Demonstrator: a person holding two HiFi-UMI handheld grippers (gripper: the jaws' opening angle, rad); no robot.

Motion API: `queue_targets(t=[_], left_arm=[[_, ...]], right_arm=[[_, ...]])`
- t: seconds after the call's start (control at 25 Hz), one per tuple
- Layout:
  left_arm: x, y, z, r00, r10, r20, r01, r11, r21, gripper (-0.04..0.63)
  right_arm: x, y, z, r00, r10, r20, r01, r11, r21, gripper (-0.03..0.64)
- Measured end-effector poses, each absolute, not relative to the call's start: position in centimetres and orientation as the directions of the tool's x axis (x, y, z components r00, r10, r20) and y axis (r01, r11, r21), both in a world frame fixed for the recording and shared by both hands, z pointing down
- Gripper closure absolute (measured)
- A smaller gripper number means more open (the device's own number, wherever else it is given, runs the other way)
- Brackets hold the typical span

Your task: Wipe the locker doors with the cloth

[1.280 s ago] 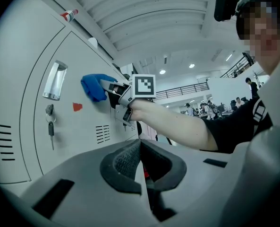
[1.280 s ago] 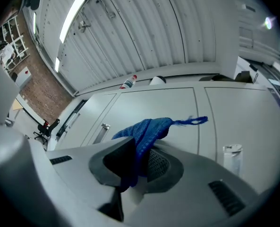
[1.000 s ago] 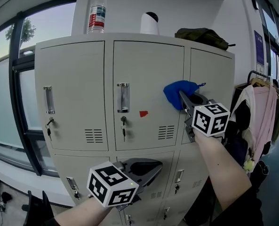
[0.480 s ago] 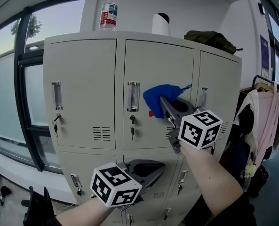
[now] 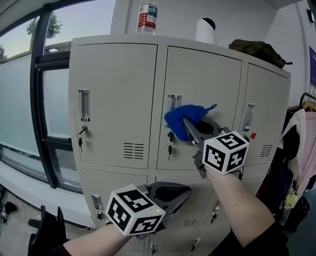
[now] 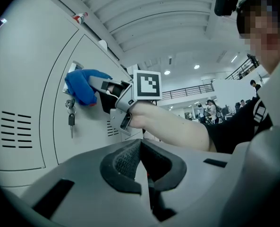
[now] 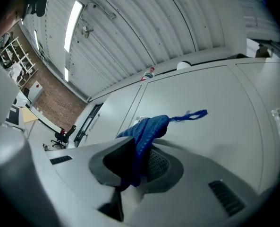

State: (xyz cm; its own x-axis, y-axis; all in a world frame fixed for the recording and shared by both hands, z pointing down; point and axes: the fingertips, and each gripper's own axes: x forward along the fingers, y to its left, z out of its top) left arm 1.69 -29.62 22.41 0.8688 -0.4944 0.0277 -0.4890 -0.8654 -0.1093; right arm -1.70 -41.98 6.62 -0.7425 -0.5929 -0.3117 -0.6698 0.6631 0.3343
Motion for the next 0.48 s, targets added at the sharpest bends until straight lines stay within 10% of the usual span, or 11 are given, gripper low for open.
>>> queue_targets(t=[0.48], left_arm=[[6.3,-30.8,22.5,0.899,-0.435,0.043,-0.428,-0.896,-0.114,0.589]], right_arm=[[9.6,-44.2,7.1,-0.631,-0.706,-0.322,-0.775,0.55,0.312,0.569]])
